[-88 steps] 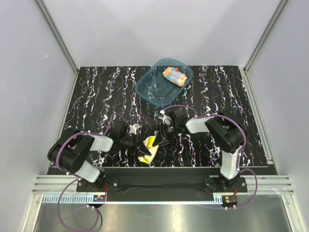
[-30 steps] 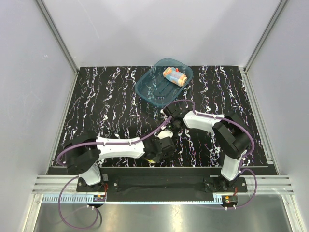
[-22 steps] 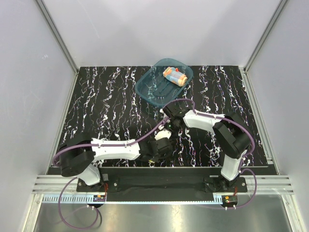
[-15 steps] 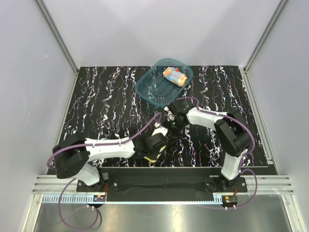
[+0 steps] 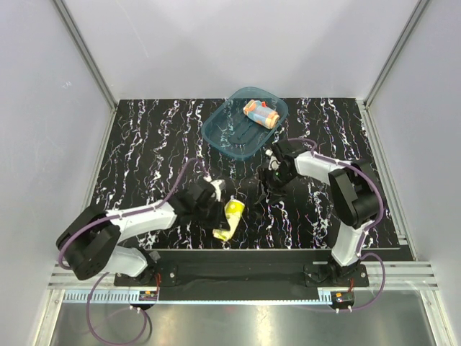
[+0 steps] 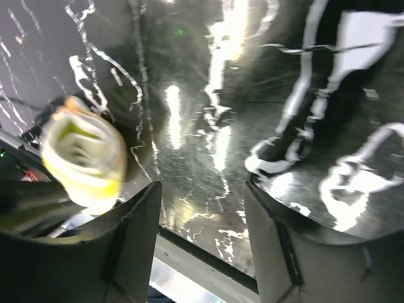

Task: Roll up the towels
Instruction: Roll the towel

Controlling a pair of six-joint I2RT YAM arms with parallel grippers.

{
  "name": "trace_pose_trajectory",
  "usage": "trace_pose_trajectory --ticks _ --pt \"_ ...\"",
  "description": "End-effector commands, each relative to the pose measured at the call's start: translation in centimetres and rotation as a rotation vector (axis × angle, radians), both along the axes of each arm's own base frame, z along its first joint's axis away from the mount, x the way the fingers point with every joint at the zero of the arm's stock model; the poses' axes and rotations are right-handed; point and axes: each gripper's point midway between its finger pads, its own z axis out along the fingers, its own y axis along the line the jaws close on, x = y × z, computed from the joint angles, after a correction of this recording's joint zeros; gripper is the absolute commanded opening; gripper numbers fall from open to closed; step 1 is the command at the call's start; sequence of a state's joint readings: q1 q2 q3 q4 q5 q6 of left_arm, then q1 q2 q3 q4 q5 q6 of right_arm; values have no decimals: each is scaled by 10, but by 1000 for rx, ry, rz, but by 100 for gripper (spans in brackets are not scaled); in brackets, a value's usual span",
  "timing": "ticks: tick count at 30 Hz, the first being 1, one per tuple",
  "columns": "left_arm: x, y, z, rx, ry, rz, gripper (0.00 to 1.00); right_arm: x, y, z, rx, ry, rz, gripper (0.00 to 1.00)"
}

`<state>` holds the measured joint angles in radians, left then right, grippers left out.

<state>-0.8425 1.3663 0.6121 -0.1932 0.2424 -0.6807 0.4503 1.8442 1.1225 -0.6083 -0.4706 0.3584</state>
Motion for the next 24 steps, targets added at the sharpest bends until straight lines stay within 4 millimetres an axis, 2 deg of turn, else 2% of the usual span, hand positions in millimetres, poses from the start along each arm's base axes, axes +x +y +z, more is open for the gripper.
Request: trace_pose_trajectory --ticks 1,2,4,6,7,8,9,10,11,12,13,15,17,20,24 --pt "-13 10 -4 -107 136 36 7 14 -3 25 14 -84 14 63" --pt "-4 14 -2 -138 143 78 7 14 -3 27 17 -89 14 63" --pt "-10 23 -9 -156 207 98 7 11 1 33 60 -97 18 64" --pt "-5 32 -17 -165 252 147 7 2 7 35 113 -86 20 68" --pt "-9 35 -21 -171 287 150 7 4 16 47 189 -118 34 69" --pt "-7 44 -30 -154 321 184 7 1 20 50 226 -124 41 69" --pt "-7 47 -32 -156 337 190 7 -7 21 48 254 -103 29 70" --pt "-9 49 -35 -163 362 194 7 -4 31 60 323 -146 45 72" --pt "-6 53 -38 -173 372 213 7 -7 35 62 352 -146 39 73" --pt "-8 54 -41 -177 394 217 7 -16 38 59 368 -136 51 73" --pt "-9 54 -40 -190 410 219 7 -13 45 64 405 -173 61 73" --pt "-6 56 -41 -200 426 238 7 -21 52 58 429 -157 51 74" --pt "-3 57 -40 -208 430 251 7 -22 67 55 468 -174 52 74" --pt "-4 59 -41 -224 453 263 7 -26 87 42 509 -181 46 73" --pt "-6 61 -42 -233 479 281 7 -32 105 25 539 -171 46 68"
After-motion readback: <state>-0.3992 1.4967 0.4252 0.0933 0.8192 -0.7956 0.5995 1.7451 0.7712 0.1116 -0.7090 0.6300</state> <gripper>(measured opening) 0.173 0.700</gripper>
